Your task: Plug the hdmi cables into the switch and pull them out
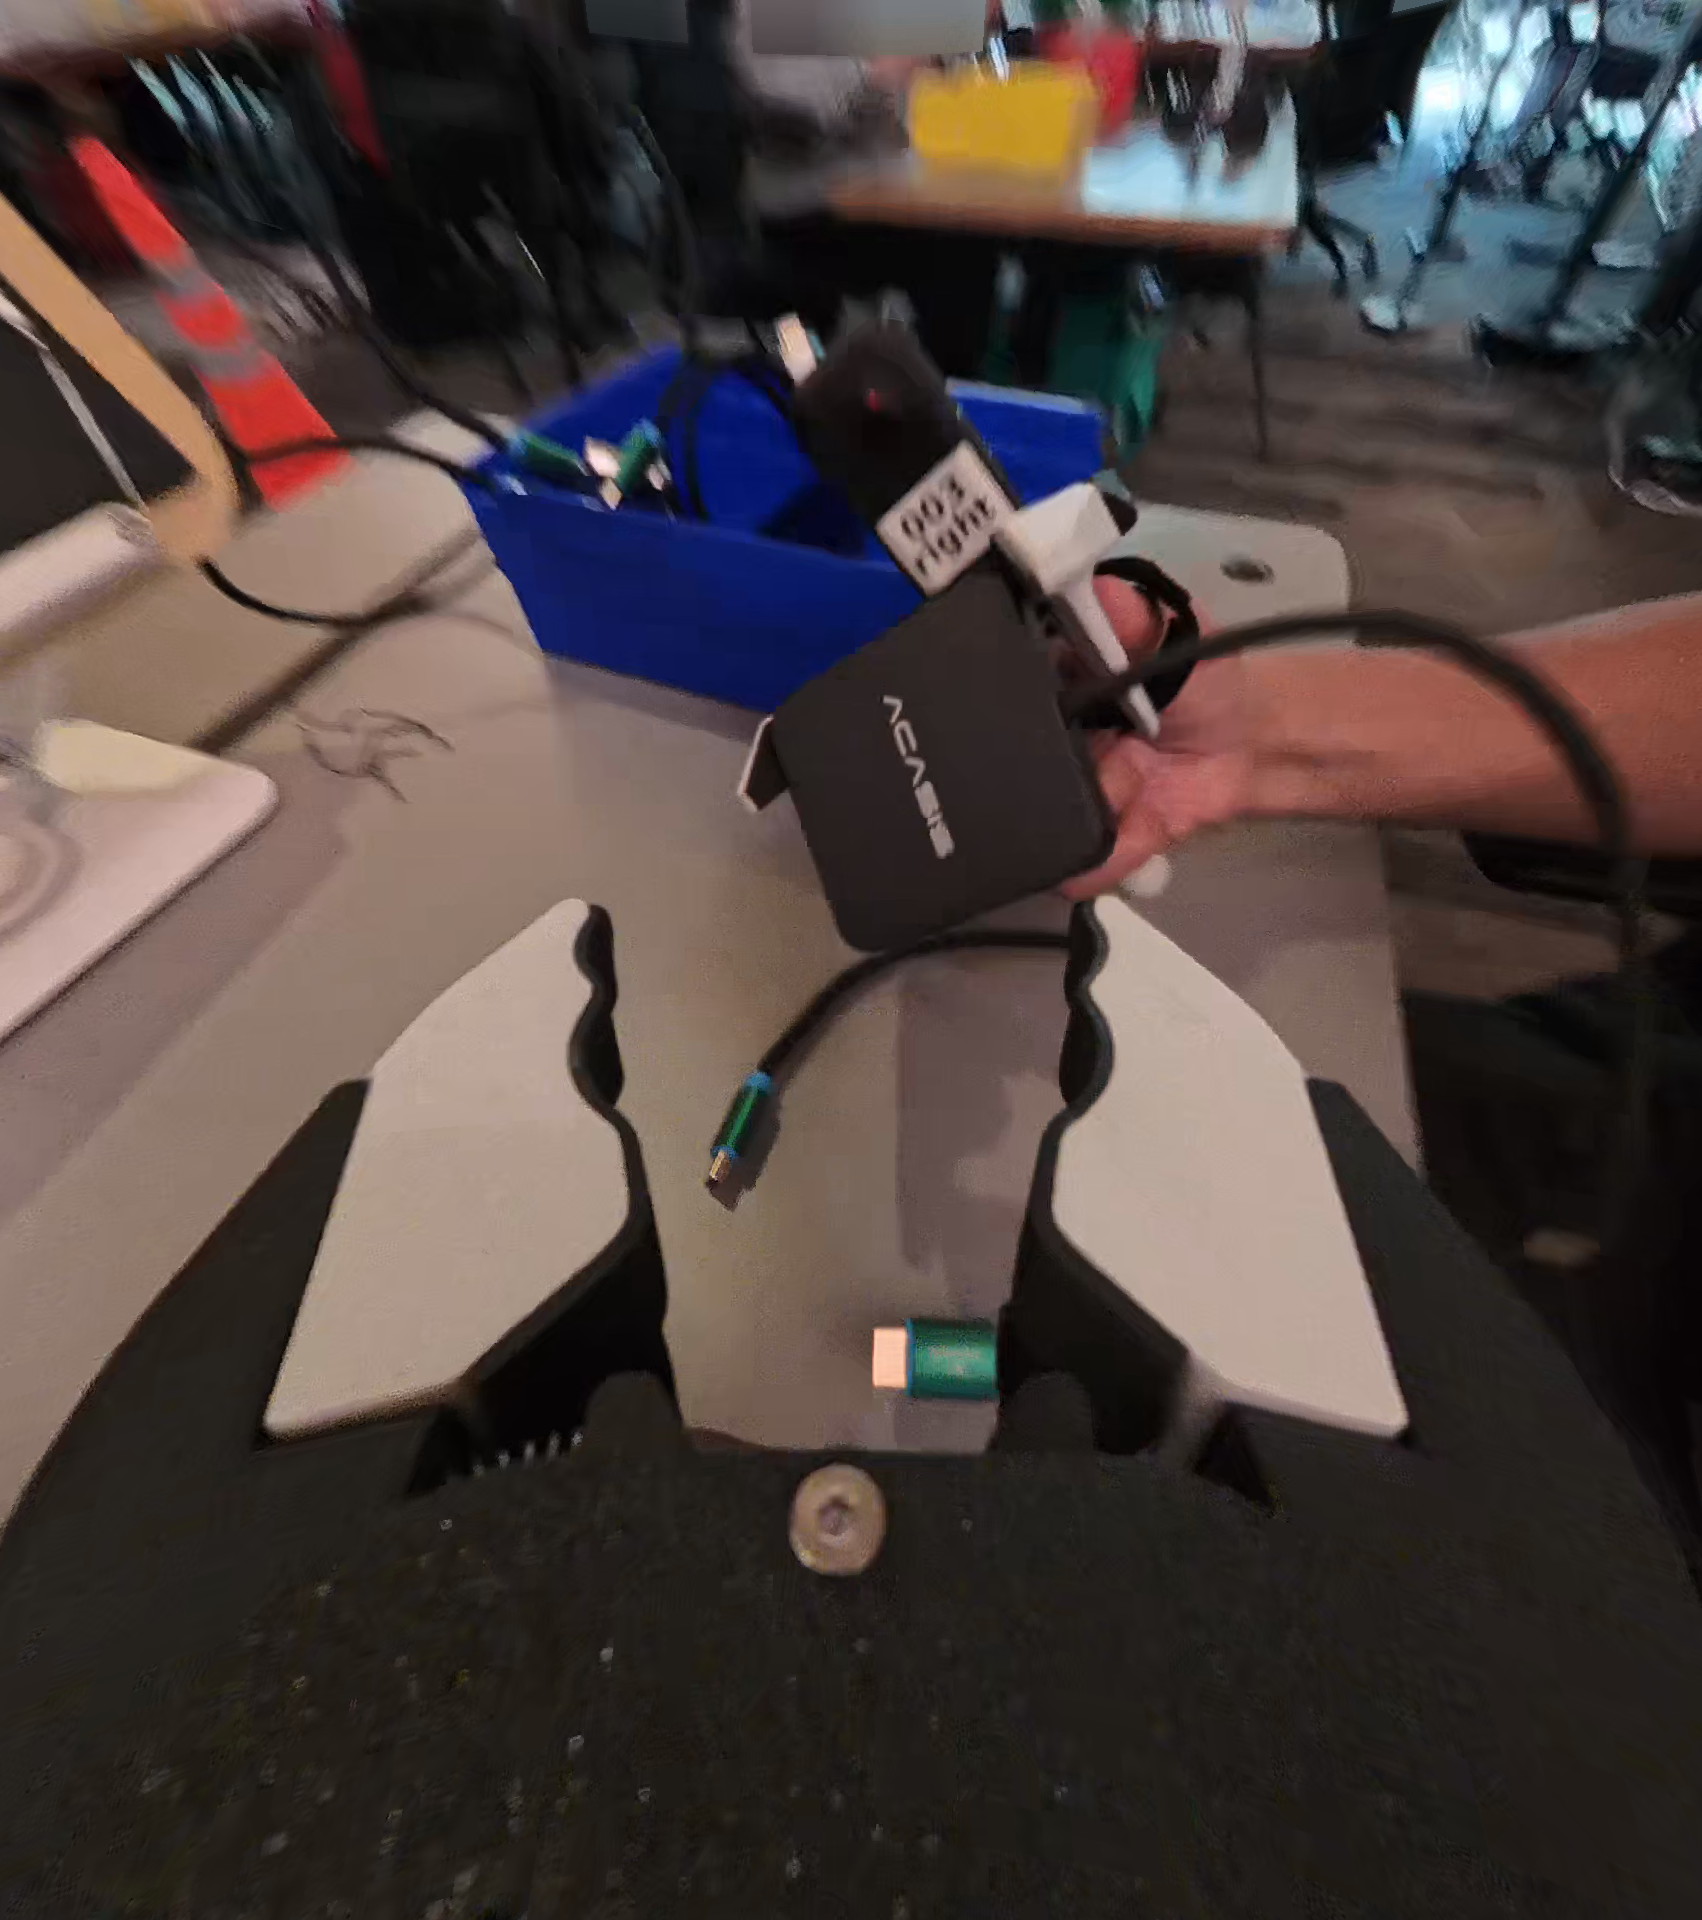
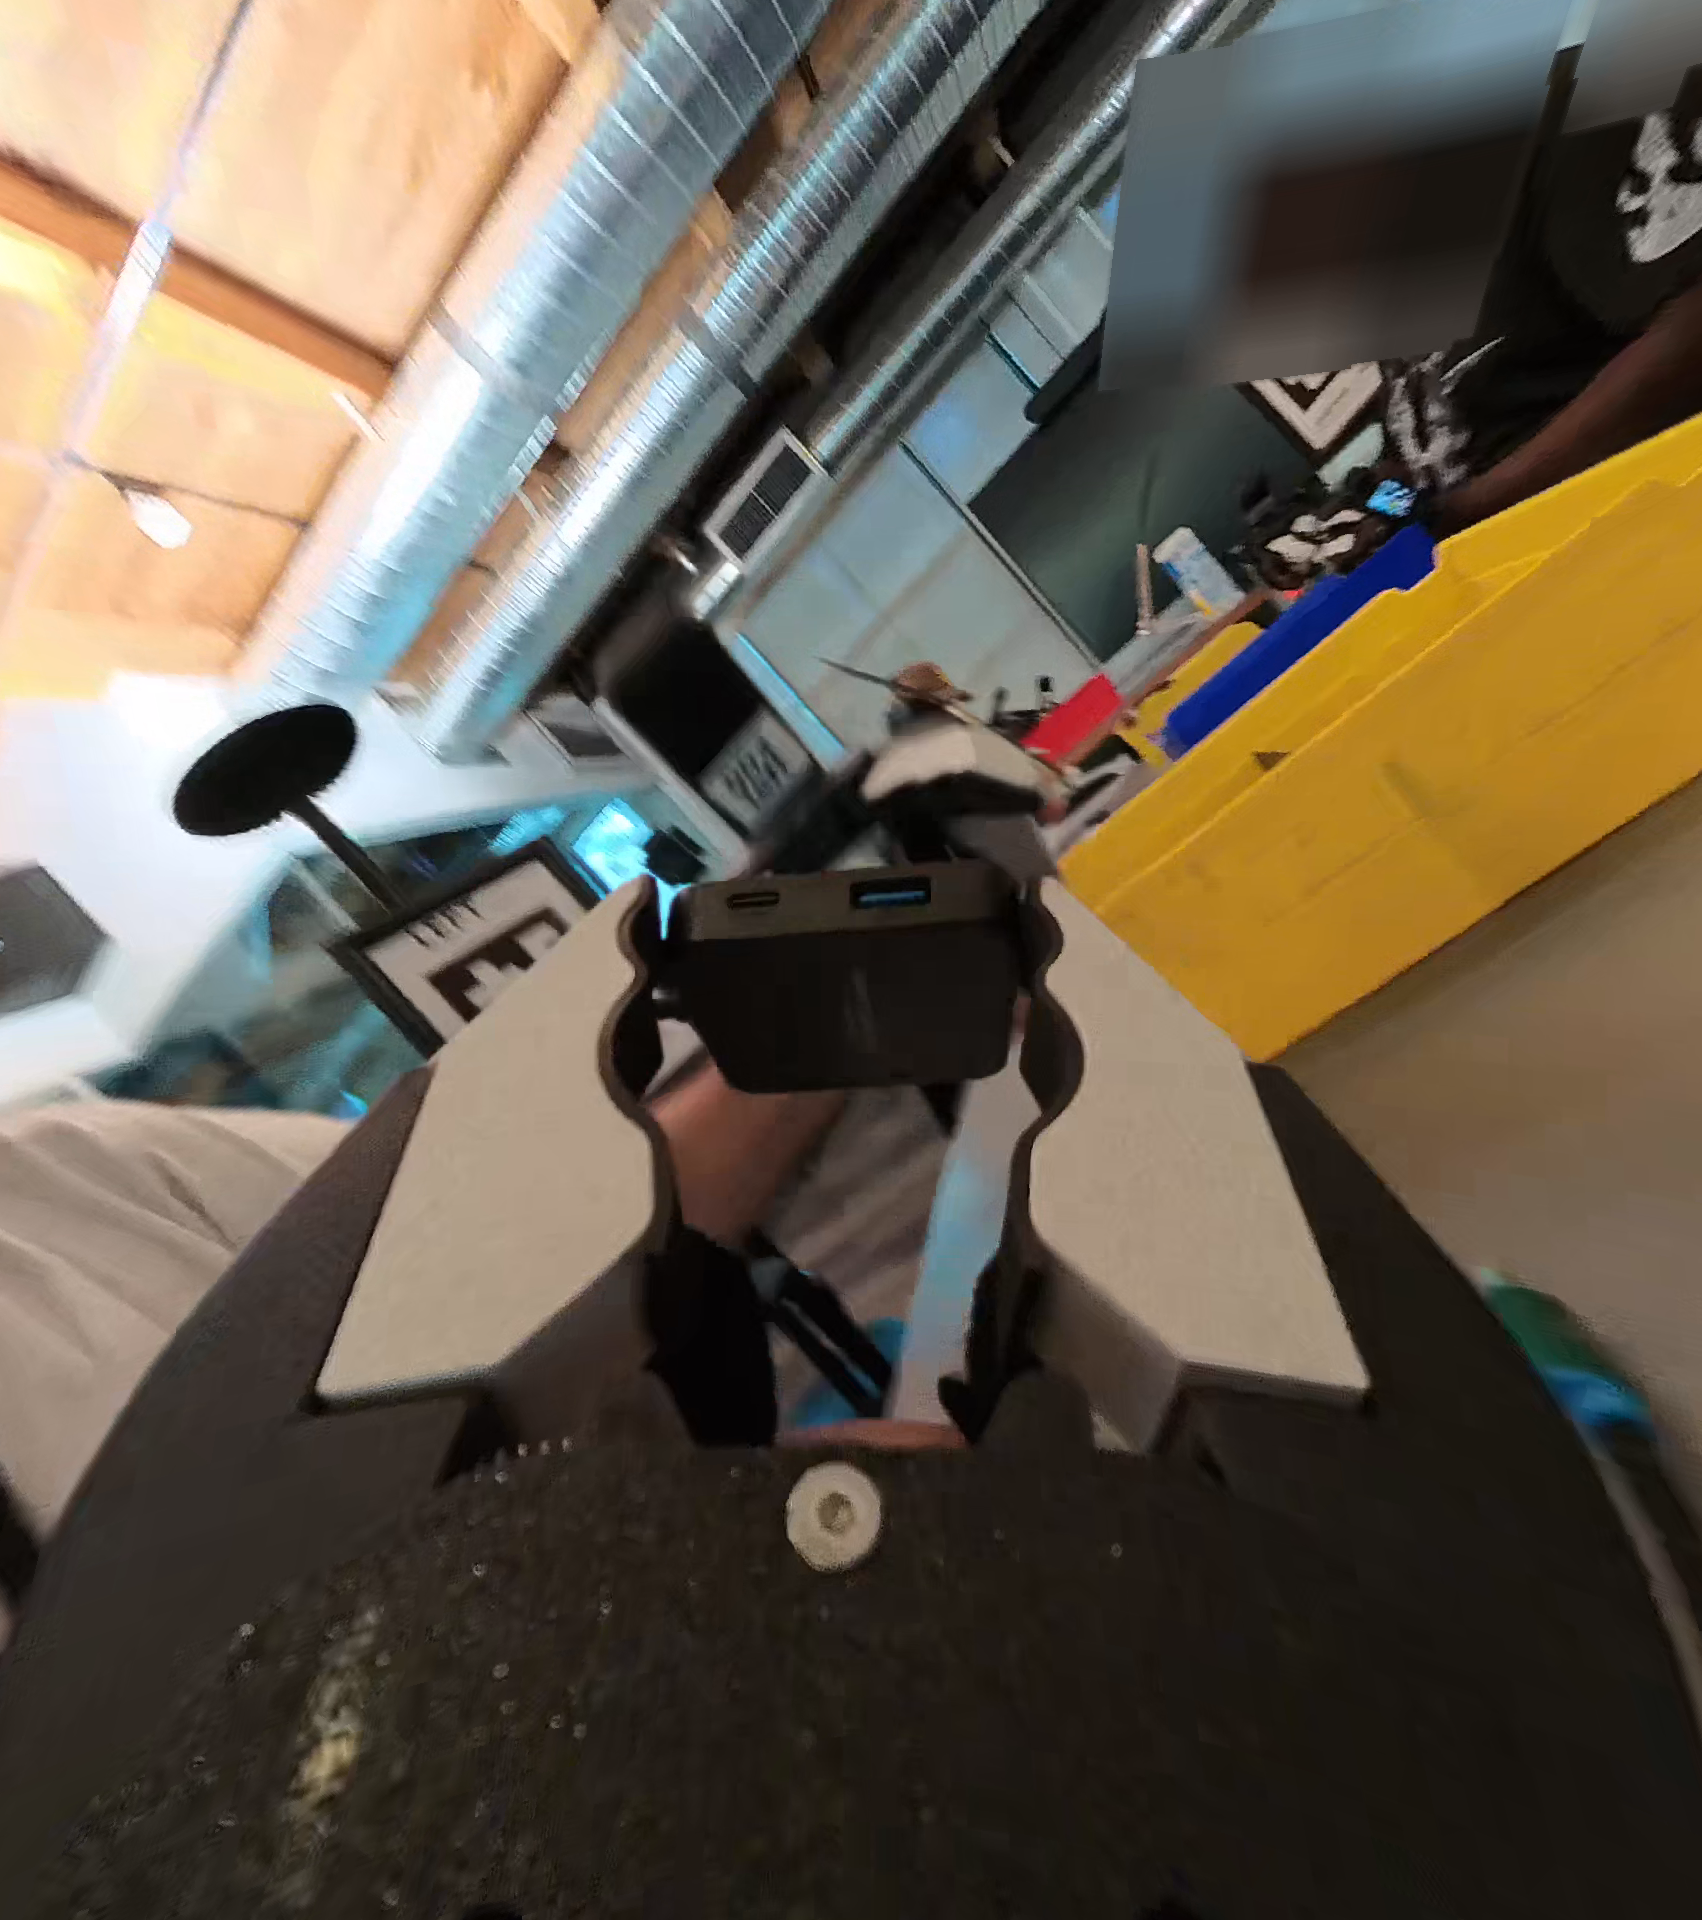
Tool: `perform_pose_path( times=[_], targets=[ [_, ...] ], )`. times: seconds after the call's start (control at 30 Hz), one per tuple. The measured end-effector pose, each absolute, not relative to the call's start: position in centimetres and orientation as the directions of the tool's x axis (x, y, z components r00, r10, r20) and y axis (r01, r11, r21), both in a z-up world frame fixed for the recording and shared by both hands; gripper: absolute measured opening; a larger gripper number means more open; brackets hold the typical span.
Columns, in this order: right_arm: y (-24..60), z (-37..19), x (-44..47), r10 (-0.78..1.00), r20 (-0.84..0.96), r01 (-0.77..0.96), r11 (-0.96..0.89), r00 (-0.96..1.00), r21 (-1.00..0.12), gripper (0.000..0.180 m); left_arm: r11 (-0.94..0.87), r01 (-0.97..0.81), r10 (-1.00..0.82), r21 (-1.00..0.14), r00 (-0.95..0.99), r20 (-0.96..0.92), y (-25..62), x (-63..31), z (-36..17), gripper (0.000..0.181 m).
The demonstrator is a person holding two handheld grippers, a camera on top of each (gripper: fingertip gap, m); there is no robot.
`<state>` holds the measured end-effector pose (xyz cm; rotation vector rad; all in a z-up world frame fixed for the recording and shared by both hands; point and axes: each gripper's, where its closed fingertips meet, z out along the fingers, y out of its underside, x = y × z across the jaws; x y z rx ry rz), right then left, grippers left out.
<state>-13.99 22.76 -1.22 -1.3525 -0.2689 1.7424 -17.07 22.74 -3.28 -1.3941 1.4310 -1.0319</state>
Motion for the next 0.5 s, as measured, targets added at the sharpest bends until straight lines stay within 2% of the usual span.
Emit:
perform_pose_path(
  times=[0.07,0.23,0.3,0.37,0.5],
  targets=[
    [22.8,-0.7,-14.2,0.685,-0.720,-0.536,-0.653,-0.114,-0.536,0.068,0.135,-0.198,-0.984,-0.971,0.090,-0.155,22.3,-17.3,-4.2,0.078],
    [22.9,-0.1,-15.5,0.499,-0.766,-0.531,-0.810,-0.405,-0.247,0.068,0.415,-0.231,-0.812,-0.880,0.343,-0.473,21.5,-17.2,-6.2,0.066],
    [22.9,-0.8,-16.8,0.472,-0.782,-0.513,-0.826,-0.407,-0.232,0.068,0.521,-0.238,-0.717,-0.820,0.399,-0.572,21.3,-17.0,-5.9,0.052],
    [23.6,-1.4,-16.9,0.456,-0.793,-0.538,-0.820,-0.404,-0.197,0.067,0.569,-0.274,-0.671,-0.775,0.390,-0.630,21.1,-16.3,-6.3,0.046],
    [24.8,-3.7,-17.5,0.456,-0.846,-0.550,-0.797,-0.276,-0.249,0.067,0.583,-0.342,-0.631,-0.737,0.381,-0.676,21.9,-15.3,-7.8,0.053]
  ],
)
